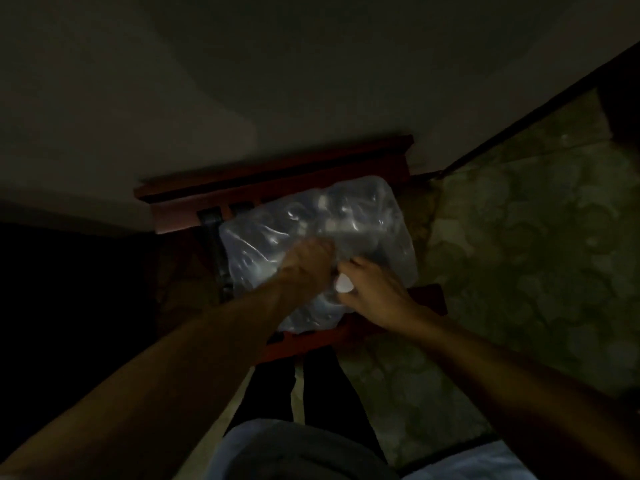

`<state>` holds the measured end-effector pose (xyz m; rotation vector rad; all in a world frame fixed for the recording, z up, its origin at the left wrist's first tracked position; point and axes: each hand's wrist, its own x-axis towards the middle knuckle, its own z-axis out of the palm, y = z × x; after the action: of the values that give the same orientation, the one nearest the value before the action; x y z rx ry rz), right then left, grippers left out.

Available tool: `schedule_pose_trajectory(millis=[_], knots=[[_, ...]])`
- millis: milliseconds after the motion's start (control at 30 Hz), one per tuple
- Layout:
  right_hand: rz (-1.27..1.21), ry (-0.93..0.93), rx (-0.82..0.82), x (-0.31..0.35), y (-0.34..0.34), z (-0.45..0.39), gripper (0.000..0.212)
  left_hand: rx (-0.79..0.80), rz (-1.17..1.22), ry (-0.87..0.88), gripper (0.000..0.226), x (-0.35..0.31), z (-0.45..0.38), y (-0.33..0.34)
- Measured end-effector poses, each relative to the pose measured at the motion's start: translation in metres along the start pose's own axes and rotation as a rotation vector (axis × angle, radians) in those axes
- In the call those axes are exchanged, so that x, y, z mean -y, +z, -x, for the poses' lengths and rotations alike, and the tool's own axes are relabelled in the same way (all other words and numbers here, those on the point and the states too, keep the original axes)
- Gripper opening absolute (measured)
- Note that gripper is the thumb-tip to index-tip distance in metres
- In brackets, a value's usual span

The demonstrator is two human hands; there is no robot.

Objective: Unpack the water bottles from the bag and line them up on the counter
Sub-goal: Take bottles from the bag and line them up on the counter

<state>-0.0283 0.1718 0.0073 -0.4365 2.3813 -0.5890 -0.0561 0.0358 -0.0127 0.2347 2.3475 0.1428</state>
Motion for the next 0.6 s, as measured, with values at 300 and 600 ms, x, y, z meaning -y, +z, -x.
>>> schedule_pose_trajectory(millis=[300, 600], knots=[[-0.116, 0.142, -0.085, 0.024, -0.026, 0.023, 0.016, -0.165, 0.075, 0.034, 0.042, 0.029, 0.077, -0.040], [-0.263, 0.135, -0.240, 0.062, -0.091, 0.024, 0.028, -0.349, 0.357, -0.079, 0.041, 0.053, 0.137, -0.104]])
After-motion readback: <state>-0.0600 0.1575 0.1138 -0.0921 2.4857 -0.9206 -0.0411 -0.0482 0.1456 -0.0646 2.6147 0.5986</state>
